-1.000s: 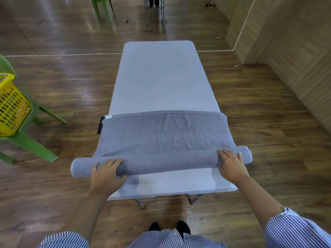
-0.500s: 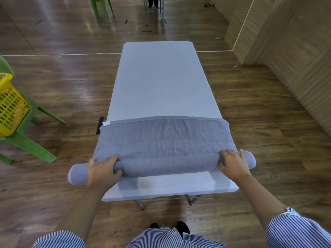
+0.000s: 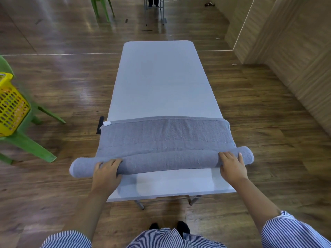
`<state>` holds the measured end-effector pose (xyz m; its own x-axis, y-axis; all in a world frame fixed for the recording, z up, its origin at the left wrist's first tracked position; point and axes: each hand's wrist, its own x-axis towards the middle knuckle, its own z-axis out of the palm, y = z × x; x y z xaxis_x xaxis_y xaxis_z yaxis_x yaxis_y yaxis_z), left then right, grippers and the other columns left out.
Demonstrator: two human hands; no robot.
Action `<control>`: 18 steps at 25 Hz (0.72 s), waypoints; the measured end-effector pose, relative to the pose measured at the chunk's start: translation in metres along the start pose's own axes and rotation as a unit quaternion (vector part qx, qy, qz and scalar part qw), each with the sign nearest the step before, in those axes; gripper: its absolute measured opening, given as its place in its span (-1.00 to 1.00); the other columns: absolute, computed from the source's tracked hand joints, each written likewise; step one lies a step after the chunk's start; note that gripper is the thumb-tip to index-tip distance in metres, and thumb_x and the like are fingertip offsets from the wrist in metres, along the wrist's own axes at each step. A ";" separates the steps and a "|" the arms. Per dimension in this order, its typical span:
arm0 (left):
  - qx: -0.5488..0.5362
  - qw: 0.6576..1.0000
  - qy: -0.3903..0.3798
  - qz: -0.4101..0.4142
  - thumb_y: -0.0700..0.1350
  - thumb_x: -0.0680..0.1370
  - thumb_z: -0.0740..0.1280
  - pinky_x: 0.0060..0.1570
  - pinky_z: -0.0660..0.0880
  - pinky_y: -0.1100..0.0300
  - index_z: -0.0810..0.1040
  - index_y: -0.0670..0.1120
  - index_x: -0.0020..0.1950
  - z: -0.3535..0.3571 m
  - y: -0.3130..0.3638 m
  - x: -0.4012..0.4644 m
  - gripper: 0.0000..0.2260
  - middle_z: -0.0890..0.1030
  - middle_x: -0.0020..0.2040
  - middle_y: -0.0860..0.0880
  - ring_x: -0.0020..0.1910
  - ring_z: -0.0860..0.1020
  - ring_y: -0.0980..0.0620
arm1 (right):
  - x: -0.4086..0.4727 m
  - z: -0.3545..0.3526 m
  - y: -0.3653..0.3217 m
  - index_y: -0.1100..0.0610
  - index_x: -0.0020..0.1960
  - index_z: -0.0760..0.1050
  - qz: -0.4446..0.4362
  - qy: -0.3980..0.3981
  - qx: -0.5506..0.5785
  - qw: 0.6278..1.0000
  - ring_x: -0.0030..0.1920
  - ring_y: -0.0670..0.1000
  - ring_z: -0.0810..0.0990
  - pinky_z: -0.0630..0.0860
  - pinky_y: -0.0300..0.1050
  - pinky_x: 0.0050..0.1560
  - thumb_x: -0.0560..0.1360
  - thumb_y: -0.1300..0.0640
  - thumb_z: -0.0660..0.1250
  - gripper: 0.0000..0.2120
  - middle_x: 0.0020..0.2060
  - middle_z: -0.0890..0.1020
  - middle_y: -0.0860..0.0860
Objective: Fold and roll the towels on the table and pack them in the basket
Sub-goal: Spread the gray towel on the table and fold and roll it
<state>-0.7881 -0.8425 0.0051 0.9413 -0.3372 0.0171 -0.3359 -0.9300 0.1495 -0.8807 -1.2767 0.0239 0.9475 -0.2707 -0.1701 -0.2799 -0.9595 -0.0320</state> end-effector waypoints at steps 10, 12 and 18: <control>-0.013 1.000 0.027 0.010 -0.04 0.36 0.21 0.26 0.30 -0.18 0.57 -0.06 0.14 -0.013 -0.005 0.002 -0.61 0.62 0.10 0.00 0.11 0.57 -0.06 | -0.005 0.008 0.007 0.16 0.25 0.44 -0.032 0.095 0.082 0.992 0.26 0.10 0.45 0.05 0.26 0.44 0.45 0.28 0.26 -0.63 0.21 0.51 0.05; -0.008 0.999 0.037 0.038 -0.02 0.36 0.21 0.22 0.36 -0.19 0.59 -0.08 0.12 -0.002 0.000 -0.003 -0.61 0.64 0.09 -0.02 0.12 0.59 -0.07 | -0.007 0.009 0.005 0.15 0.32 0.40 -0.044 0.098 0.092 0.990 0.36 0.07 0.35 0.01 0.22 0.45 0.48 0.25 0.25 -0.60 0.30 0.46 0.04; -0.013 1.000 -0.025 0.008 -0.22 0.18 0.53 0.24 0.33 -0.30 0.59 -0.14 0.16 0.004 0.005 -0.007 -0.46 0.66 0.05 -0.10 0.05 0.62 -0.14 | -0.007 0.014 0.006 0.12 0.31 0.42 -0.033 0.043 0.026 0.998 0.27 0.08 0.46 0.15 0.22 0.40 0.34 0.29 0.40 -0.45 0.21 0.54 0.03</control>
<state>-0.7961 -0.8452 0.0020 0.9327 -0.3594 -0.0297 -0.3492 -0.9206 0.1750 -0.8914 -1.2798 0.0110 0.9733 -0.2146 -0.0810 -0.2217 -0.9708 -0.0913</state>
